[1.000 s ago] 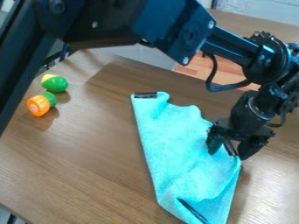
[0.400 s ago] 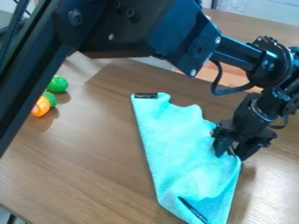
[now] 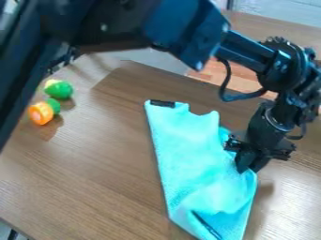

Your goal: Fold the fabric from bottom left to top right

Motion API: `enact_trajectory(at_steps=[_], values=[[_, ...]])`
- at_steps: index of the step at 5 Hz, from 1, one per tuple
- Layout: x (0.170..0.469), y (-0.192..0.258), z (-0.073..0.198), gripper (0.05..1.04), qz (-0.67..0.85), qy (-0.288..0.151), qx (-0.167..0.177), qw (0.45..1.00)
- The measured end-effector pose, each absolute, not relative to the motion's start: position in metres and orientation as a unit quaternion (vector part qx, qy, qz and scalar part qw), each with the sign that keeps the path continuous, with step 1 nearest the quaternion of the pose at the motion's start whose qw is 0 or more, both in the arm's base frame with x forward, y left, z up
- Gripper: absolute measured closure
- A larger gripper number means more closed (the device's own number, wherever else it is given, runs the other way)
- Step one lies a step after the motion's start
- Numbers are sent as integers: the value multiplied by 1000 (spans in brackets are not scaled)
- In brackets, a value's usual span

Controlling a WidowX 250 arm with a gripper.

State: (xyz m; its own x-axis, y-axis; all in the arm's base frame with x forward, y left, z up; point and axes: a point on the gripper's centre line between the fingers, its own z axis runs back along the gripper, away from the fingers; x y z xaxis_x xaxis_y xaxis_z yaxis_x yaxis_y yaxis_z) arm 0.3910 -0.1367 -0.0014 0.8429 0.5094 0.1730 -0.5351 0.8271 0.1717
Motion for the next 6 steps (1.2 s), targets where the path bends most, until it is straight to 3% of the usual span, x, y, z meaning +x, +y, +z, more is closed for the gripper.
enact_trajectory(at_steps=[1,2,3,4,6], values=[[386,-125,28,1006,294,-59,47,953],[375,-105,60,1013,307,-69,-10,949],[356,-83,73,1014,309,-71,-35,948],[337,-59,59,1014,306,-55,-26,950],[304,-5,54,1014,335,-73,-31,939]])
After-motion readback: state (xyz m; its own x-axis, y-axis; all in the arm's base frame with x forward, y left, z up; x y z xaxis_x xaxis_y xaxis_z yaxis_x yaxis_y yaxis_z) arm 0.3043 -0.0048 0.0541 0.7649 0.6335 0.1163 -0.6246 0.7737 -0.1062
